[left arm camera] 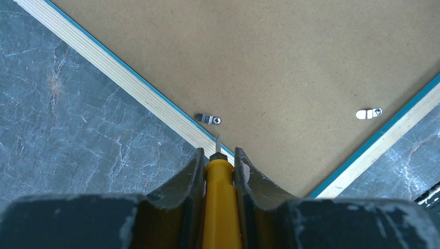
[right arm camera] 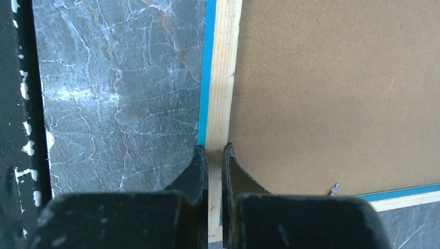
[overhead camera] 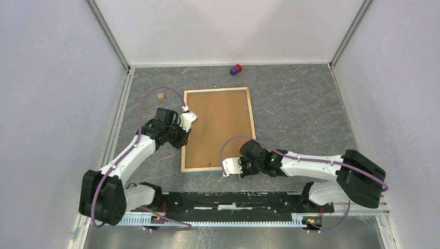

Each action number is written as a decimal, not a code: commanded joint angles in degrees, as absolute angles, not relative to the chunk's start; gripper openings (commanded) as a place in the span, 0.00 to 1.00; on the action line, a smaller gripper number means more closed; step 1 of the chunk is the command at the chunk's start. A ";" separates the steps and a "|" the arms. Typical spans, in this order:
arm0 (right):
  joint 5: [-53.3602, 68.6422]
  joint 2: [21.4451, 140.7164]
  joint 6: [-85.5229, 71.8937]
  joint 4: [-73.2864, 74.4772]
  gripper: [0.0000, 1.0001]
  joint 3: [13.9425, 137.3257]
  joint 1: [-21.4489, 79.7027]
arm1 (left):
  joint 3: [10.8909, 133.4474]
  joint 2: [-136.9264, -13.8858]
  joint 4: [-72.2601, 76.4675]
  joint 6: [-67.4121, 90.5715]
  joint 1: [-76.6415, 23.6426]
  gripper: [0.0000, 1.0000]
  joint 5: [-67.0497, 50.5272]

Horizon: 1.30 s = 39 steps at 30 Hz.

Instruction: Take the photo out of the frame

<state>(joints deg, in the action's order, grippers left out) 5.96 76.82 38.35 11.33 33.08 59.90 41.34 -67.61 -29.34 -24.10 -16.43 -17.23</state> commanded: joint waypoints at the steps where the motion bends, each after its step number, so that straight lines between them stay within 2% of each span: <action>1: 4.41 80.77 39.64 15.27 0.00 30.85 59.67 | 40.26 -67.36 -25.26 -26.86 -16.47 0.02 -16.18; 16: 6.65 81.54 39.92 16.00 0.00 30.76 59.63 | 36.20 -67.95 -15.77 -26.16 -16.49 0.02 -14.91; 30: 6.46 81.87 39.90 15.84 0.00 30.85 59.58 | 36.74 -67.74 -18.41 -25.05 -16.57 0.02 -17.49; 39: 6.07 81.92 39.56 15.58 0.00 30.87 59.59 | 41.77 -65.97 -23.06 -17.05 -16.54 0.02 -22.85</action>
